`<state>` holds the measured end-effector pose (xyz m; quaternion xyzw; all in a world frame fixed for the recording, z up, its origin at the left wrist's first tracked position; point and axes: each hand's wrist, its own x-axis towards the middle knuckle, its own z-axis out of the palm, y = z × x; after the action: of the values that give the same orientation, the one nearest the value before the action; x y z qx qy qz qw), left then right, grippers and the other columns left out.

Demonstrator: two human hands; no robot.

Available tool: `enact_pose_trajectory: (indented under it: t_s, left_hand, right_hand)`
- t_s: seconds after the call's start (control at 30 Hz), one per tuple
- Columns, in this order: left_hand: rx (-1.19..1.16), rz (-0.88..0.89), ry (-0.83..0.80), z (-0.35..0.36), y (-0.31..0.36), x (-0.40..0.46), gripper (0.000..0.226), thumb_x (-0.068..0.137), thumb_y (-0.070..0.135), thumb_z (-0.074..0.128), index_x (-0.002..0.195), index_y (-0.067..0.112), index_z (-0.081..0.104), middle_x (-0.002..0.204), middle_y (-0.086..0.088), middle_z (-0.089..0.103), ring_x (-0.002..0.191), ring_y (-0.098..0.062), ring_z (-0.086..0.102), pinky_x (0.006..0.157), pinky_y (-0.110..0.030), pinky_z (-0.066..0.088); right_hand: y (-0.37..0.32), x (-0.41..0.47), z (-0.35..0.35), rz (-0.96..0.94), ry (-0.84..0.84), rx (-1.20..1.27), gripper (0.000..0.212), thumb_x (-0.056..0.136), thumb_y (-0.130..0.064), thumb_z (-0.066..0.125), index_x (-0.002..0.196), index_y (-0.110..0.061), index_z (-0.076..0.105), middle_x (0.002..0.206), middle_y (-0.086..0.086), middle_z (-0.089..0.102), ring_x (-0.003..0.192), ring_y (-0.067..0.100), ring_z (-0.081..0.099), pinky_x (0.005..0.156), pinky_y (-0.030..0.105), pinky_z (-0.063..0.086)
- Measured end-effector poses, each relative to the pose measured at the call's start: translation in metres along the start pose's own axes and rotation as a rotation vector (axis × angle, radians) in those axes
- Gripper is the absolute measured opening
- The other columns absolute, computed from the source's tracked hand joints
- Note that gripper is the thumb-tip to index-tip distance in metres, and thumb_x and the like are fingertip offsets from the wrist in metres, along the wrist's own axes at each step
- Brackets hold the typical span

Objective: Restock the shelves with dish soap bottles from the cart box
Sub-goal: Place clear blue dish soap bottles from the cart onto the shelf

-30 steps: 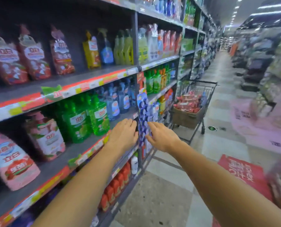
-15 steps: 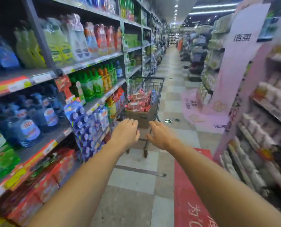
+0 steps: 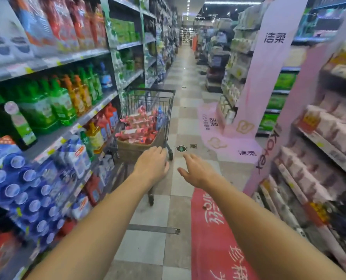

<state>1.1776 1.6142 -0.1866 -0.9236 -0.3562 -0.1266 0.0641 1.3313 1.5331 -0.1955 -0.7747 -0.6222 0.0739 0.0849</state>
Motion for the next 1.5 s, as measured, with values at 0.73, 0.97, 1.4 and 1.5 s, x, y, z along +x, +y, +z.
enact_pose_trajectory:
  t_s: [0.73, 0.97, 1.4, 1.5]
  left_hand:
    - [0.017, -0.094, -0.006, 0.121, -0.125, 0.396, 0.033, 0.099, 0.029, 0.046, 0.126, 0.009, 0.050, 0.123, -0.008, 0.059, 0.116, -0.024, 0.053, 0.094, -0.035, 0.043]
    - [-0.013, -0.218, -0.065, 0.179, -0.156, 0.525, 0.032, 0.098, 0.029, 0.048, 0.127, 0.015, 0.049, 0.121, -0.003, 0.059, 0.112, -0.020, 0.054, 0.089, -0.034, 0.047]
    - [-0.051, -0.368, -0.201, 0.293, -0.247, 0.665, 0.025, 0.095, 0.028, 0.047, 0.111, 0.010, 0.056, 0.114, -0.009, 0.061, 0.109, -0.028, 0.055, 0.084, -0.039, 0.045]
    - [-0.081, -0.381, -0.190, 0.323, -0.272, 0.703, 0.023, 0.097, 0.028, 0.046, 0.108, 0.011, 0.056, 0.110, -0.008, 0.062, 0.104, -0.028, 0.057, 0.083, -0.037, 0.044]
  right_hand:
    - [0.134, 0.445, -0.044, -0.103, 0.023, 0.008, 0.053, 0.101, -0.042, 0.046, 0.142, -0.009, 0.040, 0.141, 0.015, 0.050, 0.130, 0.033, 0.047, 0.106, 0.044, 0.042]
    - [0.193, 0.593, -0.039, -0.156, -0.051, 0.007, 0.052, 0.101, -0.042, 0.045, 0.142, -0.009, 0.041, 0.142, 0.014, 0.048, 0.131, 0.031, 0.046, 0.107, 0.045, 0.042]
    - [0.230, 0.794, 0.018, -0.233, -0.207, -0.007, 0.051, 0.102, -0.042, 0.045, 0.141, -0.009, 0.042, 0.137, 0.014, 0.051, 0.126, 0.031, 0.047, 0.102, 0.040, 0.040]
    - [0.233, 0.851, 0.033, -0.231, -0.239, 0.001, 0.052, 0.102, -0.043, 0.045, 0.142, -0.009, 0.042, 0.139, 0.014, 0.050, 0.127, 0.031, 0.047, 0.103, 0.041, 0.040]
